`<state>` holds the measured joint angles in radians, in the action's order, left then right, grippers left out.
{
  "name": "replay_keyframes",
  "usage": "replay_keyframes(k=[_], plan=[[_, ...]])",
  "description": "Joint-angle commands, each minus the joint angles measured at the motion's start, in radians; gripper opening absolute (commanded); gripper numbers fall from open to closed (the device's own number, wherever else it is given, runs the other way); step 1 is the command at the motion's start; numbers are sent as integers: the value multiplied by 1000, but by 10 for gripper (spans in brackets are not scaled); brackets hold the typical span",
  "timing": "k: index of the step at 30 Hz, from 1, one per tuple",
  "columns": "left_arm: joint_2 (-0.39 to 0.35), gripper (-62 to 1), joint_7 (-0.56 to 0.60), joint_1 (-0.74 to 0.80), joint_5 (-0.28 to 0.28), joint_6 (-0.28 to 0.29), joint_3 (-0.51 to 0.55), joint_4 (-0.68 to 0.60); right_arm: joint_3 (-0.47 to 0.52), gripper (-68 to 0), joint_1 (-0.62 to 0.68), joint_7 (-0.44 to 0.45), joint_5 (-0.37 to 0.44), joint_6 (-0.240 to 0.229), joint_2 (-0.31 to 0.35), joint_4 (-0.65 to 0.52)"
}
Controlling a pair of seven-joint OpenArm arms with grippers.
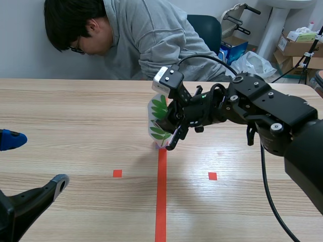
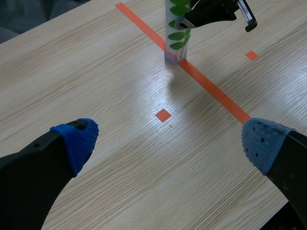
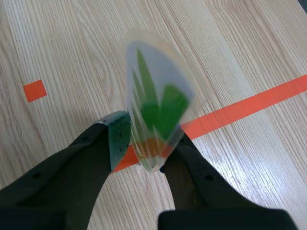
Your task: Do the leaf sorting experiment
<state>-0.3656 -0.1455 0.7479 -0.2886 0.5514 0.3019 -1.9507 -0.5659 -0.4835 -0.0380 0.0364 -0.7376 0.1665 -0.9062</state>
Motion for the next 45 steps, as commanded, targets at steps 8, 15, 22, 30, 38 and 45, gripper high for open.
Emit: replay_keyframes(k=[8, 15, 22, 30, 38, 45], plan=[[5, 14, 17, -1, -7, -3, 2, -20, 3, -658, -21, 11, 24, -8, 11, -26], [5, 14, 16, -1, -7, -3, 2, -20, 92, -657, -18, -148, 175, 21, 26, -43], [5, 14, 17, -3, -7, -3, 2, -20, 292, -658, 33, -304, 272, 138, 135, -150], [5, 14, 18, -3, -8, -6, 2, -20, 537, -658, 108, -294, 270, 303, 240, -166], [5, 14, 17, -8, -8, -6, 2, -20, 642, -658, 113, -220, 255, 442, 260, -79], [5, 14, 16, -27, -7, -6, 2, -20, 644, -658, 113, -139, 198, 495, 260, 39]])
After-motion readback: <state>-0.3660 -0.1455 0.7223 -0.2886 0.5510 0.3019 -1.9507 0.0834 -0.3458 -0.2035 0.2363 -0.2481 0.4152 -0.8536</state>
